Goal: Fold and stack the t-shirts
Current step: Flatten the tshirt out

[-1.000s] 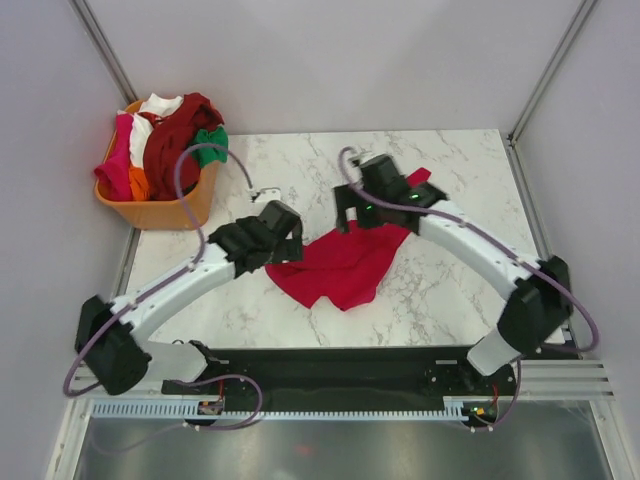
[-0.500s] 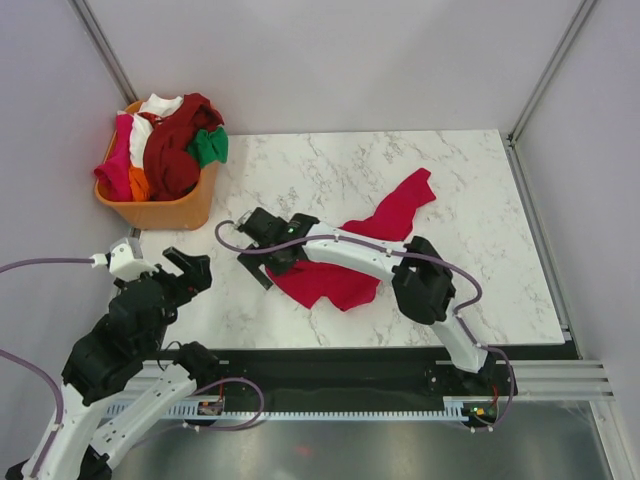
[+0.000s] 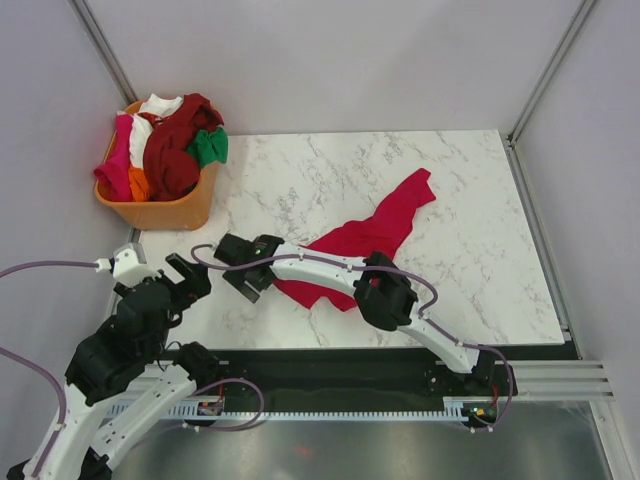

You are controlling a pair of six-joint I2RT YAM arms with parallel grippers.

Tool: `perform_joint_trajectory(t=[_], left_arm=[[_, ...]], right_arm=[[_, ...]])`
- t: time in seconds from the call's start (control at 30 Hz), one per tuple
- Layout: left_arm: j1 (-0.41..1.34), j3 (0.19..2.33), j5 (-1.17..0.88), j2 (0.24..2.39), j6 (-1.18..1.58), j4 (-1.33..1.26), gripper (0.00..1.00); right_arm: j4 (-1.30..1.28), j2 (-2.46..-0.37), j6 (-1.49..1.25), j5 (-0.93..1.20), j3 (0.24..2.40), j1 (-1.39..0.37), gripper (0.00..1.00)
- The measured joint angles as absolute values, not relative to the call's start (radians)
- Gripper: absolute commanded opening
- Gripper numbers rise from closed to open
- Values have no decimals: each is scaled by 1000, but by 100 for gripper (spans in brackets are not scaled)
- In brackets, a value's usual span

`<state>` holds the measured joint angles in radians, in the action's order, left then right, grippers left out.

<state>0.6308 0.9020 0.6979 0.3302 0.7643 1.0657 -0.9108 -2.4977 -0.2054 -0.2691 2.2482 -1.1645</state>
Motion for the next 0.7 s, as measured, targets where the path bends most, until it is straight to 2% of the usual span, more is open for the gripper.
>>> perform_joint_trajectory(t=[0.23, 0.3, 0.33, 0.37, 0.4, 0.43, 0.53, 0.63, 0.67, 0.7], left_arm=[[641, 902, 699, 327, 765, 1062, 100], [641, 902, 698, 327, 765, 1061, 100], [641, 902, 699, 327, 765, 1061, 100], [641, 902, 699, 327, 765, 1061, 100], [641, 902, 699, 327, 765, 1061, 100], [641, 902, 699, 327, 765, 1061, 100], [641, 902, 701, 328, 765, 1061, 100], [641, 902, 703, 333, 765, 1061, 100], [641, 902, 704, 338, 765, 1061, 100], [641, 902, 705, 344, 765, 1061, 100]], right_arm=[[-909, -2498, -204, -339, 2254, -1131, 85], [-907, -2498, -204, -340, 2253, -1129, 78], [-906, -2500, -204, -339, 2253, -1128, 74], [-904, -2500, -204, -339, 2251, -1129, 62], [-900, -2502, -201, -338, 2246, -1129, 58], [-896, -2502, -208, -336, 2239, -1129, 48], [-867, -2499, -216, -327, 2216, -1130, 37], [-833, -2485, -217, -315, 2183, -1134, 19], [-825, -2483, -218, -310, 2177, -1134, 4], [-819, -2482, -216, -306, 2173, -1134, 0]])
